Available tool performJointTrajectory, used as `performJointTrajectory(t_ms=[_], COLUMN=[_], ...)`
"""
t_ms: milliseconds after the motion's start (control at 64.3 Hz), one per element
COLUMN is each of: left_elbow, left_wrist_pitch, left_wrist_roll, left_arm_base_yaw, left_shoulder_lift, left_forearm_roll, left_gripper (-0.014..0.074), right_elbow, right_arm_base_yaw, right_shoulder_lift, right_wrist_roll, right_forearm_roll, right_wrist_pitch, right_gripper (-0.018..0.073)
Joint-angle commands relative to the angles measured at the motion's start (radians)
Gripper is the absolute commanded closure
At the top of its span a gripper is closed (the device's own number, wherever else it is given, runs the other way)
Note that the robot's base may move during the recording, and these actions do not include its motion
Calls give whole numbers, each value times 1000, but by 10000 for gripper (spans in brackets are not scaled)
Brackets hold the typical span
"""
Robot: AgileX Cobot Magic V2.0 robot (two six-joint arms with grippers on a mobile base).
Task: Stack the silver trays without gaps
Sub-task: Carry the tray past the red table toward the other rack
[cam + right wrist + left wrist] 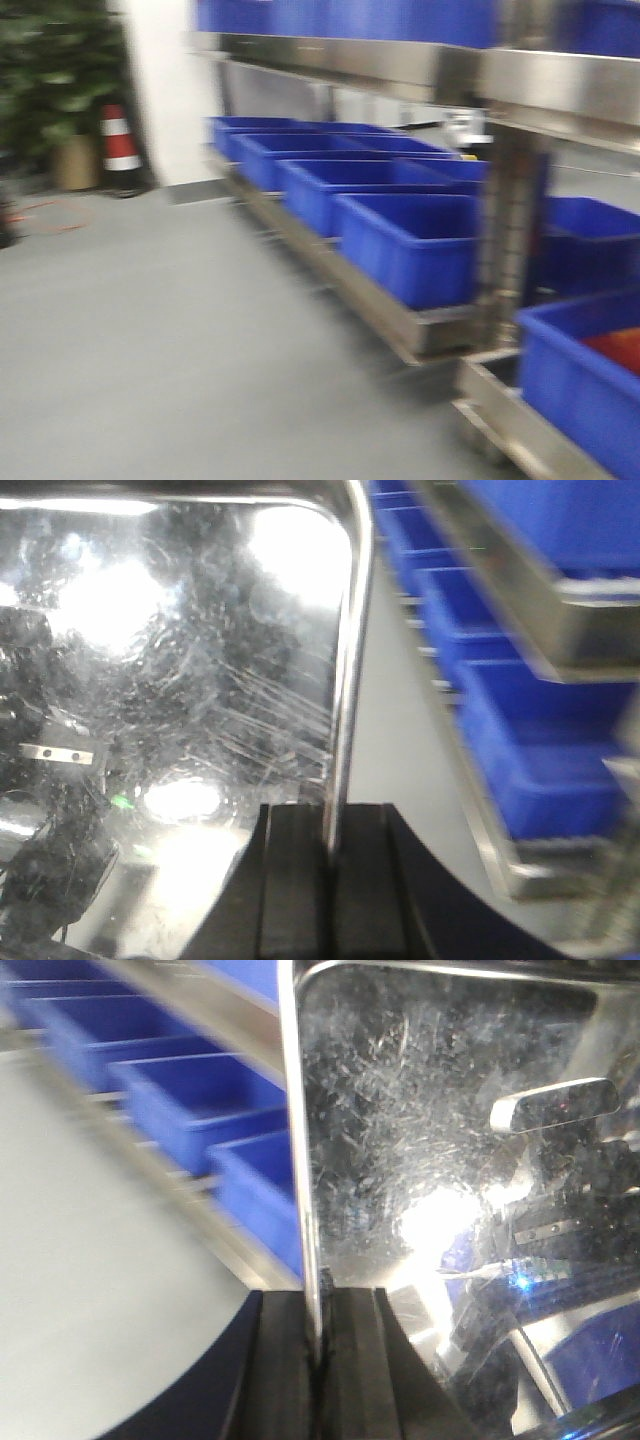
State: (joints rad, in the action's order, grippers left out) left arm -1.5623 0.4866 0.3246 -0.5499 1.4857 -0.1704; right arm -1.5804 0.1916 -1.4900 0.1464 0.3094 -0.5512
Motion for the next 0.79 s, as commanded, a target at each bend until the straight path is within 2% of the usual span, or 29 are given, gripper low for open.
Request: performJointTrajectory(t_ms=[0, 777], left_elbow=[-10, -10], left_wrist_pitch=[-42, -42], left_wrist_roll=[-6, -6], left_arm_base_yaw=[-3, -3], left_shoulder_lift=[-17, -17], left_forearm_roll=[-1, -1], left_gripper=[616, 616], right_elbow=[-5, -5], right_arm_base_yaw=[2, 2], right_shoulder_lift=[15, 15], right_wrist_roll=[14, 14], right_forearm_roll=[-8, -8], right_wrist_pitch=[48, 48], right_gripper=[638, 638])
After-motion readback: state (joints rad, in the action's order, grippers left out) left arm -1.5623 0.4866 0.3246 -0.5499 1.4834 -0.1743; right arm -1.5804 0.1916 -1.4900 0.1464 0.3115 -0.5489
